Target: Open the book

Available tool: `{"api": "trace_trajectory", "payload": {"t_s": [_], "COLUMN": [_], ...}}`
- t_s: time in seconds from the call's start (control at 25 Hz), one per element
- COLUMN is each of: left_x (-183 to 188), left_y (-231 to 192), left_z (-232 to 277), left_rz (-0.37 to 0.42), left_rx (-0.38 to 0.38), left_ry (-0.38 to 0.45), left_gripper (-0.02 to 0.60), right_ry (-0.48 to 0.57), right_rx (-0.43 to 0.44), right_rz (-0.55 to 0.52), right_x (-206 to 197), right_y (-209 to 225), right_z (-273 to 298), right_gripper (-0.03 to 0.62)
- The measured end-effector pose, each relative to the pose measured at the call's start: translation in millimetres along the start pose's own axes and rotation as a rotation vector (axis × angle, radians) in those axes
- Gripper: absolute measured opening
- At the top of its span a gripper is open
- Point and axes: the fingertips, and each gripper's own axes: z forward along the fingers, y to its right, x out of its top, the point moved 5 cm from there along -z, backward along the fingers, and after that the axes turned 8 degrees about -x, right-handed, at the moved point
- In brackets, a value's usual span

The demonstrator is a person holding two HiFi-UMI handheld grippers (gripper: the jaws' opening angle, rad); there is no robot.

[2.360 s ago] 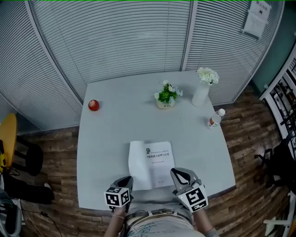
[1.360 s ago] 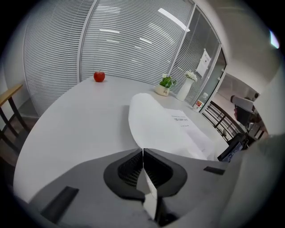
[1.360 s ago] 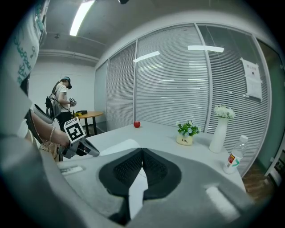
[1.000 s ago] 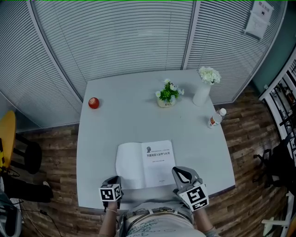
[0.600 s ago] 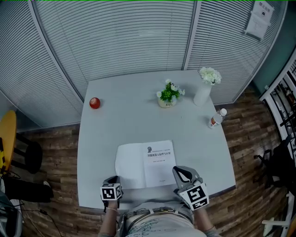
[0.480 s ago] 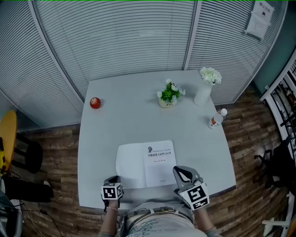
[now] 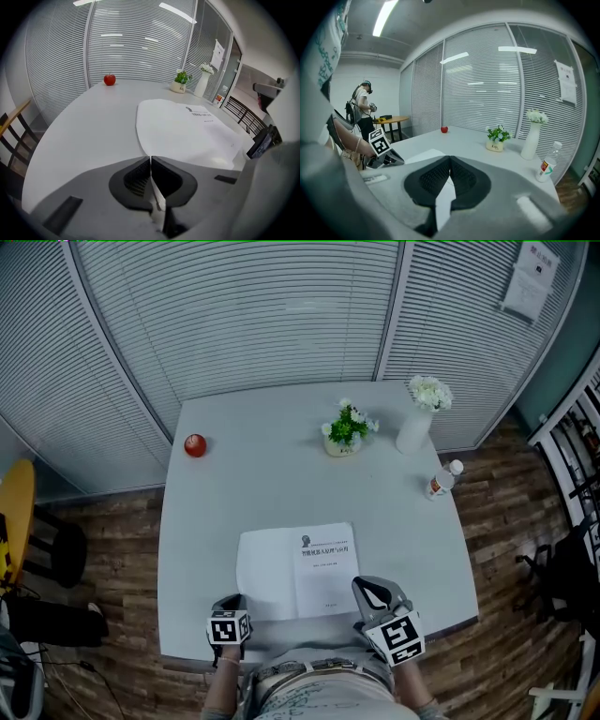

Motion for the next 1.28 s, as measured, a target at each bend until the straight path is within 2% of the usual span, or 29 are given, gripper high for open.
{"api": "trace_trajectory", "payload": {"t_s": [0.36, 0.6, 1.08, 1.28], "left_x": [-2, 8, 32, 41], "left_y": [3, 3, 25, 45], "left_z": [0, -7, -12, -14], "left_rz": [0.019, 0.068, 0.106, 0.118], "left_rx": [0.004, 0.05, -0.012, -0.078], "left_ry": [0.035, 0.068, 0.117, 0.128], "left_gripper": [0.029, 0.104, 0.12, 0.12], "right_ry": [0.003, 0.008, -0.008, 0.003], "right_rx": [0.006, -0.001, 0.012, 0.004], "right_rz": [-0.003, -0.002, 0.0, -0.004], "right_x": [1, 1, -2, -2], "right_y": [-1, 1, -4, -2], "right_z": [1, 1, 2, 3], "right_gripper": [0.003, 0.005, 0.011, 0.011]}}
